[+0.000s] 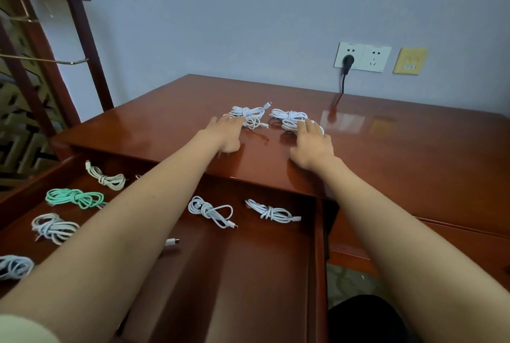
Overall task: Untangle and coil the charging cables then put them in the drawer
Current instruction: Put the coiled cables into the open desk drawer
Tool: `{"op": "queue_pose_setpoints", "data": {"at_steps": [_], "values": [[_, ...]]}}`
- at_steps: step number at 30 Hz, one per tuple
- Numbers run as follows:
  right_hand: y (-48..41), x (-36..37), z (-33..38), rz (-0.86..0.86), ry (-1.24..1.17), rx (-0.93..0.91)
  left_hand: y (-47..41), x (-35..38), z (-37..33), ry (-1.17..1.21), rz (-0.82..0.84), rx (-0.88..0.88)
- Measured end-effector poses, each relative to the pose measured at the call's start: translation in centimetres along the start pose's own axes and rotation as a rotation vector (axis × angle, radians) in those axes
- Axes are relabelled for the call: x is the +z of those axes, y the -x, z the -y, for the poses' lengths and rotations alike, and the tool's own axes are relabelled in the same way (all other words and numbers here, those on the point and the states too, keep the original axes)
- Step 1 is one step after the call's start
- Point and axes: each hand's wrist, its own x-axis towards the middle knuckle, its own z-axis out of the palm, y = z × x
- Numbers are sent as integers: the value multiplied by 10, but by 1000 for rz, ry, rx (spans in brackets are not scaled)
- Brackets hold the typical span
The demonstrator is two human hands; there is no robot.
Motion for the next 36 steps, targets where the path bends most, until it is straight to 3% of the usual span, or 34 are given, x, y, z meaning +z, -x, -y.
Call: {"op": "queue_pose_setpoints", "data": {"at_steps": [4, 10, 14, 19, 23, 29, 36], "values": [[-3, 10, -4, 42, -68, 64, -7, 2, -3, -19, 4, 25], [-9, 8, -5, -14, 71, 73, -22, 2, -11, -57, -14, 42], [-12, 6, -12, 54, -19, 73, -25, 11, -11, -72, -72, 42], [-13, 2, -8, -13, -2, 74, -22, 13, -5, 19, -185, 78], [-16, -3, -10, 47, -1, 144, -16, 14, 7, 320, -108, 85], [-7, 5, -10, -44, -86, 145, 17, 8, 3, 210, -22, 216], [4, 2, -9, -67, -40, 96, 70, 2, 7, 365, 83, 407]]}}
